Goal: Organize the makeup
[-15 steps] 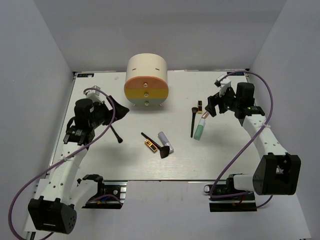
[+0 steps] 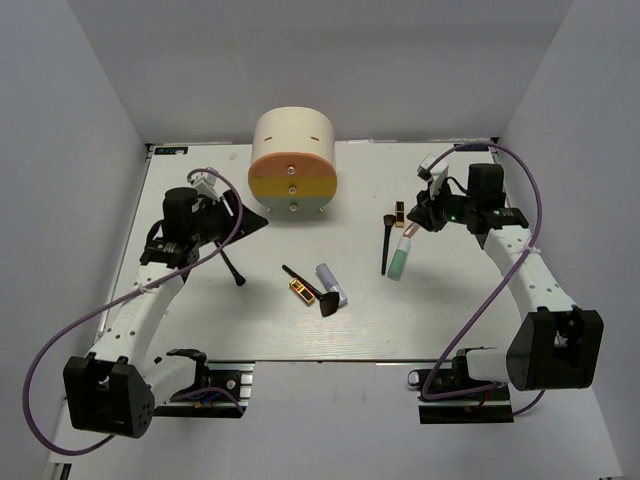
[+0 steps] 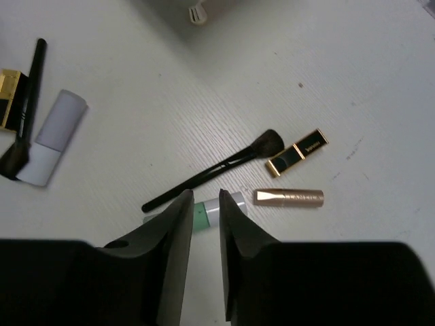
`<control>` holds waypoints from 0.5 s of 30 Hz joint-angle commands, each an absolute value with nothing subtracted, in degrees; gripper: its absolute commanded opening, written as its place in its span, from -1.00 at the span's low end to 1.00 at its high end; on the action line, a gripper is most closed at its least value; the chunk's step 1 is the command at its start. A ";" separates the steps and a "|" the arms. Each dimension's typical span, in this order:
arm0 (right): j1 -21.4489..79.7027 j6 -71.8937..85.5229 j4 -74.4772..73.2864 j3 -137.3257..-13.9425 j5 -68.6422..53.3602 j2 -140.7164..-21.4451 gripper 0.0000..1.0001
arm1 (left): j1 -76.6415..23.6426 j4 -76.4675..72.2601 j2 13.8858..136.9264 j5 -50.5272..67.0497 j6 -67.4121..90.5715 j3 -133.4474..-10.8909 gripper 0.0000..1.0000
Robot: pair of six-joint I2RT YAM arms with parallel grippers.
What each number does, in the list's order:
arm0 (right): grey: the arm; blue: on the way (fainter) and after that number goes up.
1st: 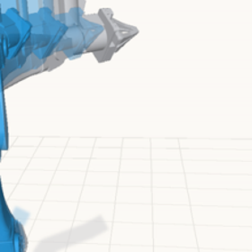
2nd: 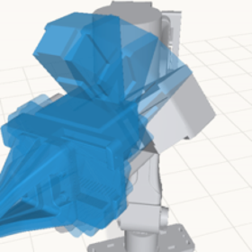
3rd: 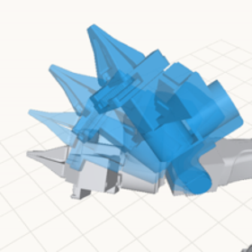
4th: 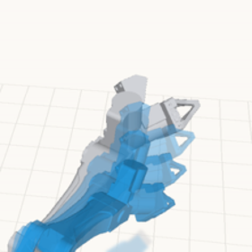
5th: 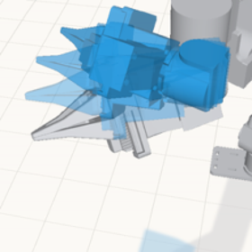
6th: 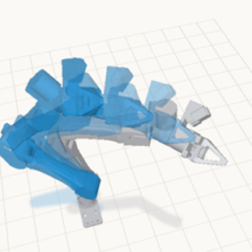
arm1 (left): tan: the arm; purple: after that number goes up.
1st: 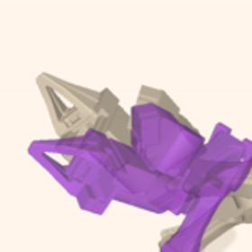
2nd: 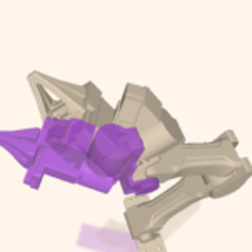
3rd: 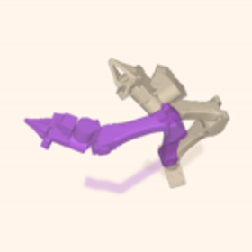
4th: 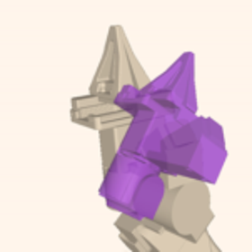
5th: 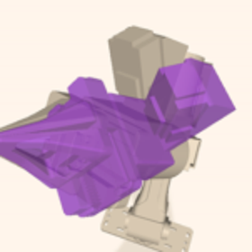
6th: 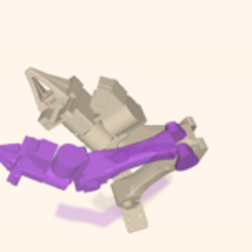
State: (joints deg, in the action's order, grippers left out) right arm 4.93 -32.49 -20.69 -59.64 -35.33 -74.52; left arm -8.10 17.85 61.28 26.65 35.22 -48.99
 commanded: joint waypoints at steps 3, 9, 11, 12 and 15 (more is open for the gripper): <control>6.24 -20.16 -13.46 -62.58 -43.15 -76.81 -0.41 | -9.40 11.00 64.59 28.92 38.49 -51.77 0.40; 7.73 -11.71 -8.89 -65.39 -42.89 -80.33 0.13 | -13.18 3.26 71.01 23.92 41.48 -54.22 0.32; 8.35 -10.55 -8.18 -65.74 -42.45 -81.03 0.15 | -14.05 1.15 73.47 20.14 41.92 -55.19 0.30; 8.44 -9.94 -7.30 -65.66 -42.28 -81.04 0.16 | -14.85 0.45 74.09 19.17 42.45 -55.28 0.28; 9.14 -9.05 -6.77 -65.57 -42.19 -81.30 0.17 | -16.17 -3.25 77.33 15.74 43.32 -57.03 0.22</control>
